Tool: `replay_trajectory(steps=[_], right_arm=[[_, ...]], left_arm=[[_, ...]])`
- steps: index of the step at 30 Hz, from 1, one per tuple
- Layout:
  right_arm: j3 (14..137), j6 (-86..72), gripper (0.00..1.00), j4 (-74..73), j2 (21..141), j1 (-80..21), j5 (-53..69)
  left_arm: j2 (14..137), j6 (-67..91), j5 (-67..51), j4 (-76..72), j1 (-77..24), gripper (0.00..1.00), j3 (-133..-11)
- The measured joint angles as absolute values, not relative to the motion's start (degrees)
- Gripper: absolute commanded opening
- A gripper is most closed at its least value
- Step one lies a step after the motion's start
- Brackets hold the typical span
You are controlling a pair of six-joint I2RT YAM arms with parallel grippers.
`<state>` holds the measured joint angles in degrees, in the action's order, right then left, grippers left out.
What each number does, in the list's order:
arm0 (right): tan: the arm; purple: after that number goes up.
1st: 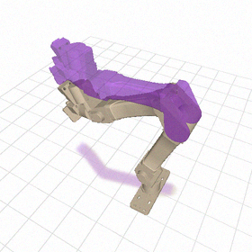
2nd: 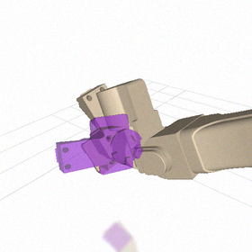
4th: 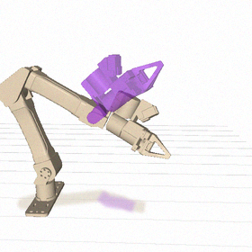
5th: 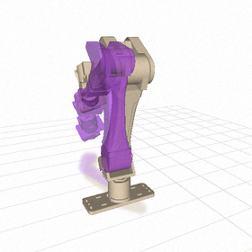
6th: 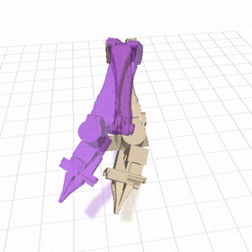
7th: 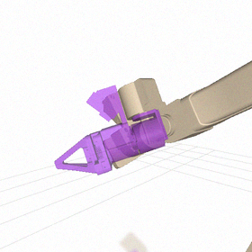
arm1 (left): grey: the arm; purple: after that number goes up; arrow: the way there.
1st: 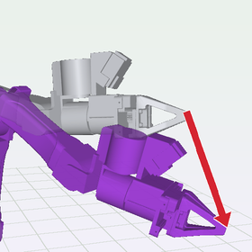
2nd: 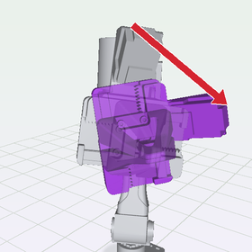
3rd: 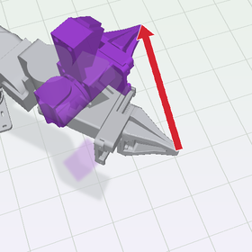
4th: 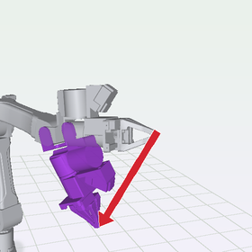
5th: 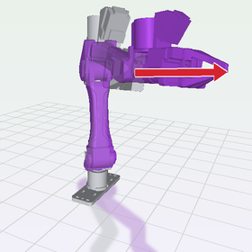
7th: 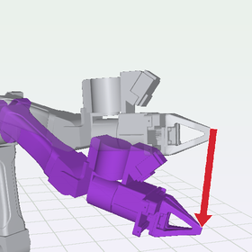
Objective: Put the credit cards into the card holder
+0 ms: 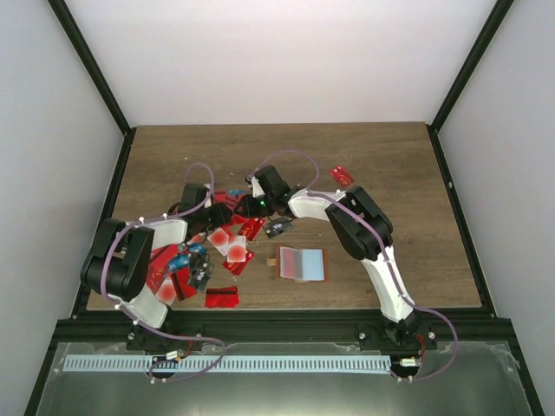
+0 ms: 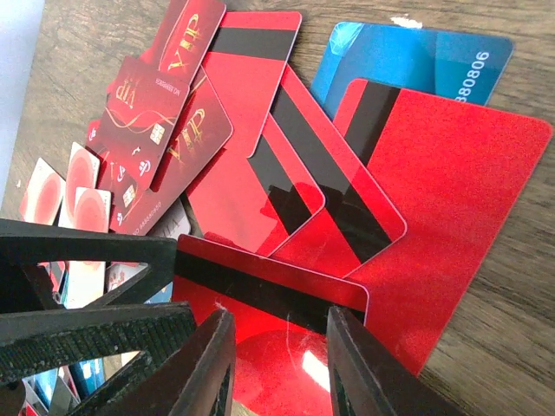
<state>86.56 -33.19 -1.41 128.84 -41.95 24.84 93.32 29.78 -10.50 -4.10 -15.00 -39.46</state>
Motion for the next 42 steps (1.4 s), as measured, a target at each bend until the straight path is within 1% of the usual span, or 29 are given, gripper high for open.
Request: replay_trajectory(steps=[6, 8, 12, 16, 26, 34, 38, 42], right_arm=[[86.56, -33.19, 0.31, -1.48, 128.86, -41.95, 24.58], [86.56, -33.19, 0.31, -1.50, 128.86, -41.91, 24.45], [86.56, -33.19, 0.31, -1.50, 128.86, -41.76, 24.43], [86.56, -33.21, 0.31, -1.48, 128.86, -41.69, 24.43], [86.04, -33.67, 0.30, -0.62, 128.86, -41.06, 25.06], [82.41, -35.00, 0.30, 3.14, 127.81, -39.90, 27.35], [81.36, -35.79, 0.30, 4.01, 127.44, -39.44, 28.34], [80.31, -36.01, 0.29, 4.21, 126.74, -39.18, 28.60]], left_arm=[[94.04, 29.82, -11.77, -5.91, -14.66, 0.56, -39.42], [94.17, 29.89, -12.43, -6.52, -14.57, 0.54, -39.13], [94.06, 30.02, -14.09, -7.94, -14.37, 0.46, -38.13], [93.62, 30.35, -15.77, -8.60, -14.39, 0.41, -37.10], [92.03, 32.84, -20.25, -11.94, -14.39, 0.40, -33.95], [90.98, 35.59, -23.53, -18.22, -14.50, 0.40, -32.12], [90.96, 36.21, -24.27, -19.64, -14.50, 0.41, -32.08], [90.32, 35.44, -21.28, -16.91, -14.55, 0.45, -32.16]])
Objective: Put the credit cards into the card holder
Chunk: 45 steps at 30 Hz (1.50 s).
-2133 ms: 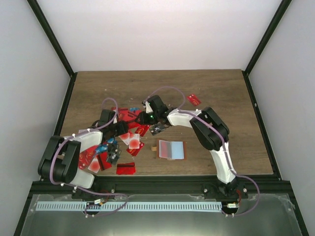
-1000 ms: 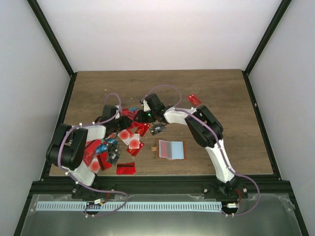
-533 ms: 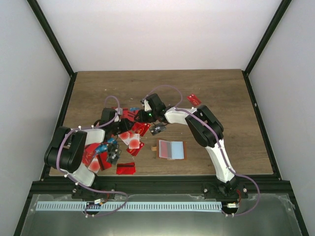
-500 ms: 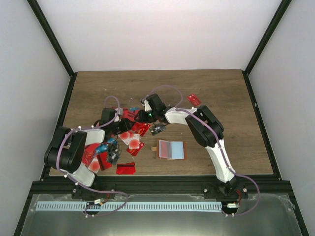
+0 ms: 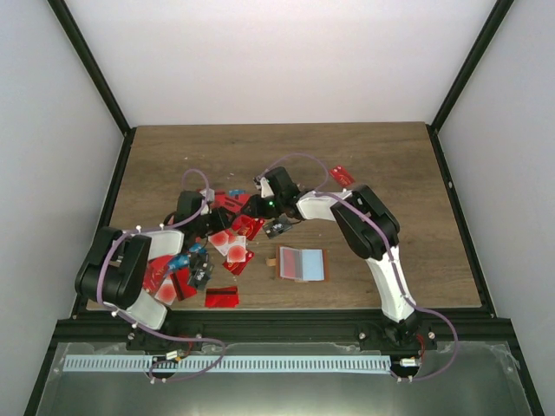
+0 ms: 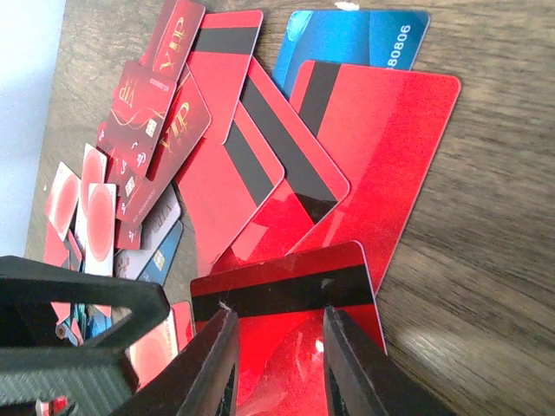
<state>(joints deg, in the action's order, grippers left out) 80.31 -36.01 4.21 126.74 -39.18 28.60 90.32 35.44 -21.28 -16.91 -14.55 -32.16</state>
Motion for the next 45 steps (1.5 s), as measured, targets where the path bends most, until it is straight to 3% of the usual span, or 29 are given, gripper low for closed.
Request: replay_trajectory(steps=[11, 45], right_arm=[[79.61, -35.59, 0.29, 2.44, 125.08, -39.09, 28.40], [76.01, -34.94, 0.28, 4.01, 123.63, -39.07, 25.65]], left_arm=[[90.00, 31.42, -14.00, -8.99, -14.55, 0.50, -33.78], [95.13, 29.43, -19.97, -11.97, -14.28, 0.50, -36.99]])
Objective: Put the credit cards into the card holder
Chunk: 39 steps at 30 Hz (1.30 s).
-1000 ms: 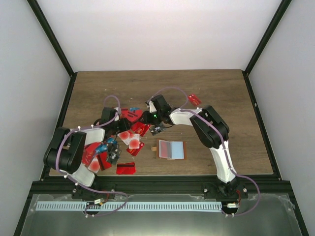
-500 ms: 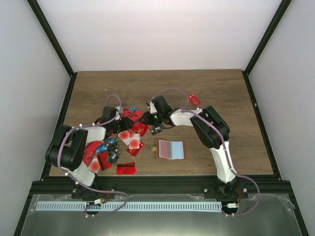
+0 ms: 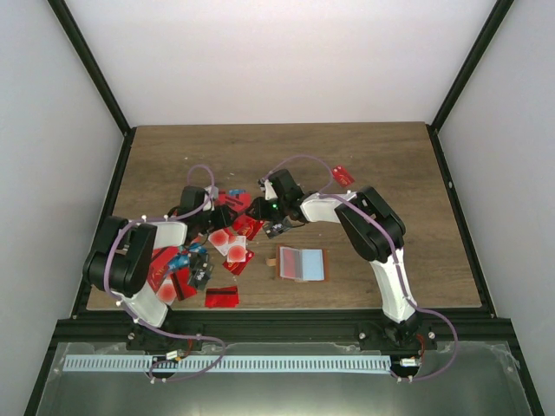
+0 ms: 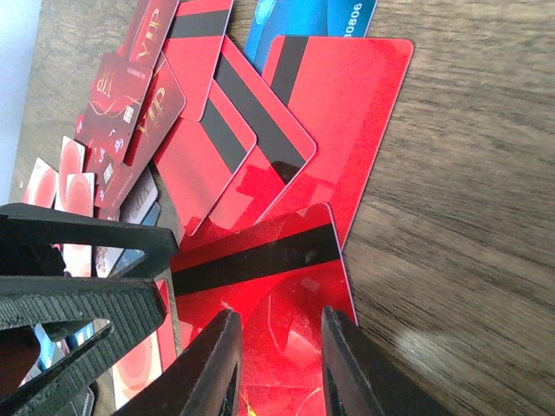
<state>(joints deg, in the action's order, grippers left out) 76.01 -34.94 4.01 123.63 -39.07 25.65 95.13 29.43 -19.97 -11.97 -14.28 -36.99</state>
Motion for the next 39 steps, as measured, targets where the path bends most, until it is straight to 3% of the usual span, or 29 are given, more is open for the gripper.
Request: replay_trajectory(steps=[15, 39], right_arm=[[75.09, -34.98, 0.28, 5.54, 123.48, -38.81, 25.41], [68.47, -38.74, 0.23, 16.43, 122.74, -38.74, 25.76]], left_arm=[[96.75, 37.19, -33.15, -19.05, -14.39, 0.50, -35.31], [101.49, 38.76, -38.30, -23.18, -14.48, 0.49, -36.03]])
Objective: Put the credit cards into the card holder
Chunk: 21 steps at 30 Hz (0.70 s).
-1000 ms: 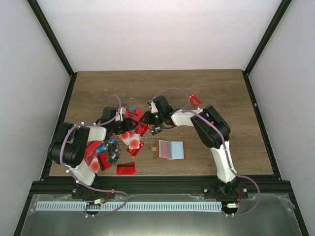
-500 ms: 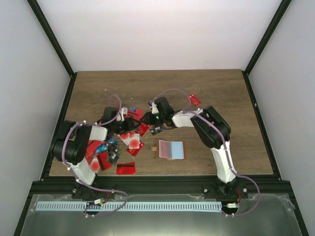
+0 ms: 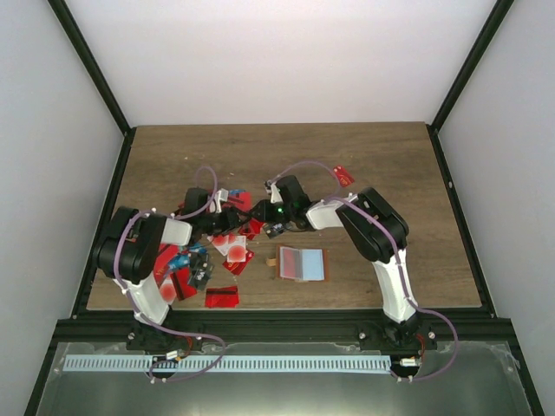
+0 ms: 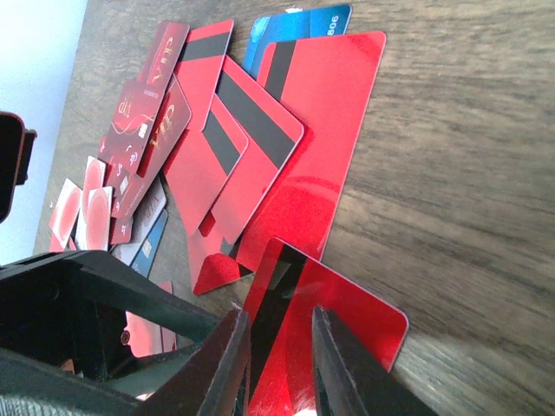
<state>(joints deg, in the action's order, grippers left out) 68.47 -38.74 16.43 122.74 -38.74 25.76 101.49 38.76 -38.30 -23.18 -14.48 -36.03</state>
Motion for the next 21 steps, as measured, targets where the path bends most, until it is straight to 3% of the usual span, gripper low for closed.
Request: replay_trajectory(steps=[13, 21], right_arm=[[62.39, -41.71, 0.18, 22.02, 120.46, -38.68, 26.09], [59.94, -43.83, 0.10, 26.06, 120.46, -38.54, 26.79]], left_arm=[[103.92, 38.00, -38.50, -21.54, -16.05, 0.43, -39.48], [105.82, 38.89, -38.81, -23.20, -16.53, 0.22, -40.10]])
